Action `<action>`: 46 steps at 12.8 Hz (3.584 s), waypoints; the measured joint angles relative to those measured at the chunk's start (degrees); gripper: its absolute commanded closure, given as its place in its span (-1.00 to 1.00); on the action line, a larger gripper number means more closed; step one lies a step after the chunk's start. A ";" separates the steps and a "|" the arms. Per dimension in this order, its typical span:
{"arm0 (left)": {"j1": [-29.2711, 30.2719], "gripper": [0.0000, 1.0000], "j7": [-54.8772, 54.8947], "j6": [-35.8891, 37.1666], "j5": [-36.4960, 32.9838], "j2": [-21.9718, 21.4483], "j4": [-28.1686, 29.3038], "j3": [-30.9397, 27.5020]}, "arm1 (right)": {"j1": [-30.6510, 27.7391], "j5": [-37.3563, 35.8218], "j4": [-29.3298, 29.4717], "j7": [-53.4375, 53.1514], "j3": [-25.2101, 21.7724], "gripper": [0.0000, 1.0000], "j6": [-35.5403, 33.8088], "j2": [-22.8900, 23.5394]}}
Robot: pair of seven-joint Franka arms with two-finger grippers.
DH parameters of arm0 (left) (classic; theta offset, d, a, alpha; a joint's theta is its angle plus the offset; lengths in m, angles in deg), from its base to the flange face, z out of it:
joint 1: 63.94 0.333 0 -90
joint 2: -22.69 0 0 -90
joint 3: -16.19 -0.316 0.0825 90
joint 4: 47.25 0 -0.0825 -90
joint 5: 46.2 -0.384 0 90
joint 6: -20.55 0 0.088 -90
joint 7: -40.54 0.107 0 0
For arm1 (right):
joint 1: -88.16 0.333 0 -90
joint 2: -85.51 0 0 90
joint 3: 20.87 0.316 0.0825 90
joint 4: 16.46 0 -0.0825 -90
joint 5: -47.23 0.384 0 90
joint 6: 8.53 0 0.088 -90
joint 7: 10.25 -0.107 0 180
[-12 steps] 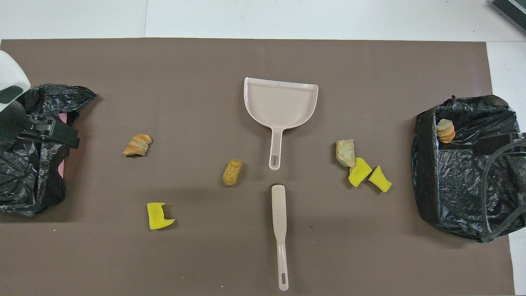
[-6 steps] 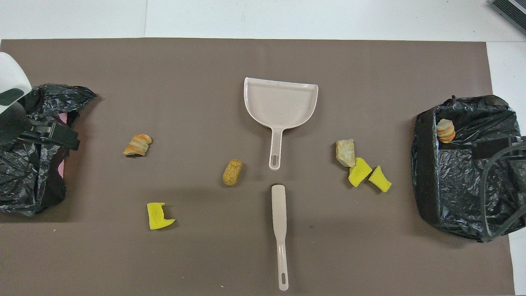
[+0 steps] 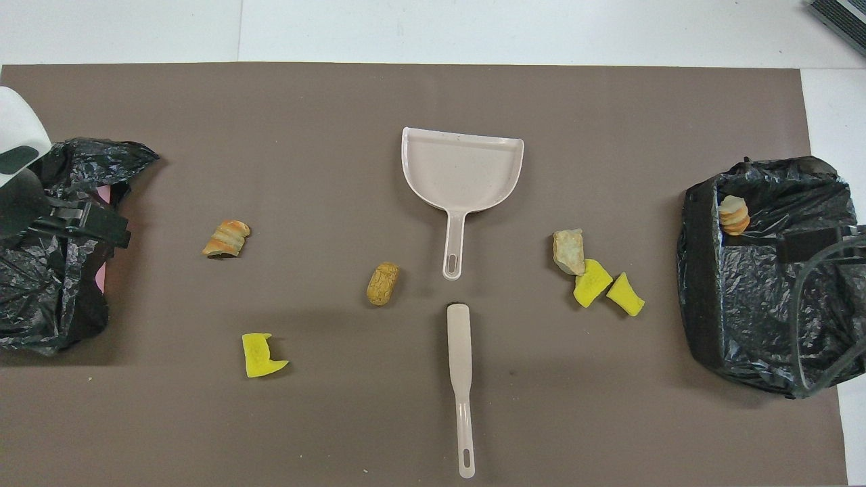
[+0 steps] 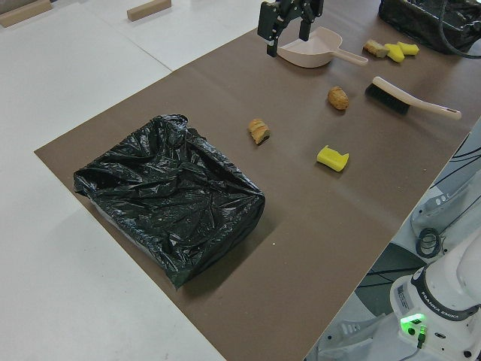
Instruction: Sweep and dump trash in bin
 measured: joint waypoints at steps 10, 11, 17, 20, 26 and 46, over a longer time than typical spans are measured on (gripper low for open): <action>0.02 -1.00 0.00 -0.82 0.00 -1.41 2.92 0.07 | -0.06 0.00 -0.10 0.47 -0.47 -1.00 -0.25 -0.46; 0.02 -1.00 0.00 -0.85 0.00 -1.49 3.01 0.08 | -0.06 0.00 -0.60 0.80 -0.47 -1.00 -0.38 -0.48; -0.15 -1.00 0.00 -3.14 0.07 -3.09 6.46 0.99 | 1.80 0.20 -9.86 0.95 0.31 -1.00 9.28 0.83; -1.93 -1.00 -0.02 -10.91 0.31 -6.89 14.62 1.56 | 6.71 0.52 -10.84 -0.01 0.49 -1.00 14.31 4.00; -6.73 -1.00 -0.08 -26.86 0.32 -11.02 30.39 1.90 | 20.18 1.28 -8.54 -18.83 0.94 -1.00 25.95 16.34; -44.89 -1.00 -40.49 -54.89 0.38 -12.60 54.86 2.33 | 28.69 6.45 -3.45 -28.32 0.91 1.00 38.87 33.12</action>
